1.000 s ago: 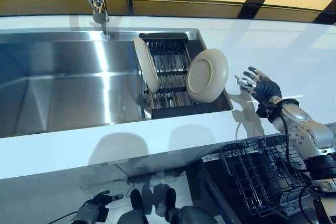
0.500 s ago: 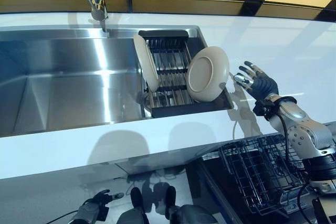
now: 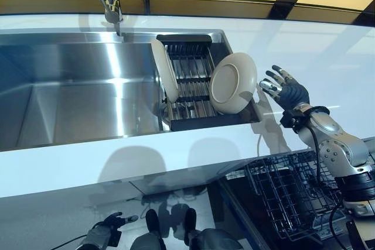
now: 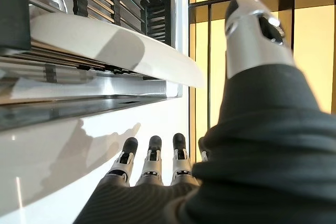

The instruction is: Take plates into dishwasher

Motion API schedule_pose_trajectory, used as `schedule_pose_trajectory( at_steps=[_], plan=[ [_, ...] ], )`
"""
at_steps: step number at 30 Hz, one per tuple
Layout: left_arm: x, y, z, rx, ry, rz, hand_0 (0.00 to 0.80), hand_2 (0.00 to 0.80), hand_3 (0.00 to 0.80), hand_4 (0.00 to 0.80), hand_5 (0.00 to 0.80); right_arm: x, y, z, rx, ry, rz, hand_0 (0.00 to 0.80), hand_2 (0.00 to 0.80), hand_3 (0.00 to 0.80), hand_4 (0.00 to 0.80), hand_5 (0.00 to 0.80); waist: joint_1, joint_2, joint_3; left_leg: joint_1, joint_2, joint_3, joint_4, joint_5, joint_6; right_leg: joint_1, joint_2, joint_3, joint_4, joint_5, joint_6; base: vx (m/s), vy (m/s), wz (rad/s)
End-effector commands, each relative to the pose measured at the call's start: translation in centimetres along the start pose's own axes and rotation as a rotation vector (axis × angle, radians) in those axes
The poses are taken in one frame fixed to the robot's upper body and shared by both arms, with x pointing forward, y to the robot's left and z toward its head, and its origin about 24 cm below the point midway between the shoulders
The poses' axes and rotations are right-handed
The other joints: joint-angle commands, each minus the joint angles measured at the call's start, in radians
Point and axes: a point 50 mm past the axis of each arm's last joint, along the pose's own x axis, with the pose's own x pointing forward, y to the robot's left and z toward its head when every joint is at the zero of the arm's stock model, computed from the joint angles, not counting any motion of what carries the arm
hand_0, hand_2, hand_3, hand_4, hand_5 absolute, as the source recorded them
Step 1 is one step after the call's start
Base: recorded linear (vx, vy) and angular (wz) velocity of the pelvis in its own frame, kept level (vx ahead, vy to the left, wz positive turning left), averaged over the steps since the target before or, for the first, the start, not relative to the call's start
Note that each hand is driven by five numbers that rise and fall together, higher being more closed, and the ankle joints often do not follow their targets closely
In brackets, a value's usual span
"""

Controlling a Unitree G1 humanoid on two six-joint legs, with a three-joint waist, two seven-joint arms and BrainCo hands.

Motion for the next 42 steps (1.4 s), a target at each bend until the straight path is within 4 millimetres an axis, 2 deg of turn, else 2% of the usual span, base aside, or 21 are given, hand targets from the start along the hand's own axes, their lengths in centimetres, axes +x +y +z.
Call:
schedule_pose_trajectory(
  at_steps=[1, 19, 42],
  plan=[
    [0.1, 0.7, 0.3, 0.020, 0.008, 0.022, 0.000, 0.000, 0.000, 0.000, 0.000, 0.8, 2.2, 4.0, 0.039, -0.160, 0.087, 0.000, 0.000, 0.000, 0.000, 0.000, 0.014, 0.024, -0.034, 0.033, -0.034, -0.043, 0.004, -0.168, 0.040, -0.016, 0.000, -0.019, 0.140, -0.168, 0.064, 0.000, 0.000, 0.00],
    [0.1, 0.7, 0.7, 0.037, 0.007, 0.020, 0.000, 0.000, 0.000, 0.000, 0.000, 1.4, 3.9, 2.7, 0.054, -0.096, 0.145, 0.000, 0.000, 0.000, 0.000, 0.000, 0.027, 0.017, -0.028, 0.033, -0.035, -0.055, 0.004, -0.170, 0.043, -0.023, -0.001, -0.031, 0.152, -0.168, 0.065, -0.001, 0.000, 0.01],
    [0.2, 0.6, 1.3, 0.045, -0.006, 0.014, 0.000, 0.000, 0.000, 0.000, 0.000, 2.6, 4.3, 1.8, 0.146, -0.032, 0.093, 0.000, 0.000, 0.000, 0.000, 0.000, 0.041, 0.018, -0.018, 0.031, -0.037, -0.075, 0.004, -0.168, 0.046, -0.031, -0.005, -0.033, 0.176, -0.170, 0.067, 0.000, 0.000, 0.00]
  ],
)
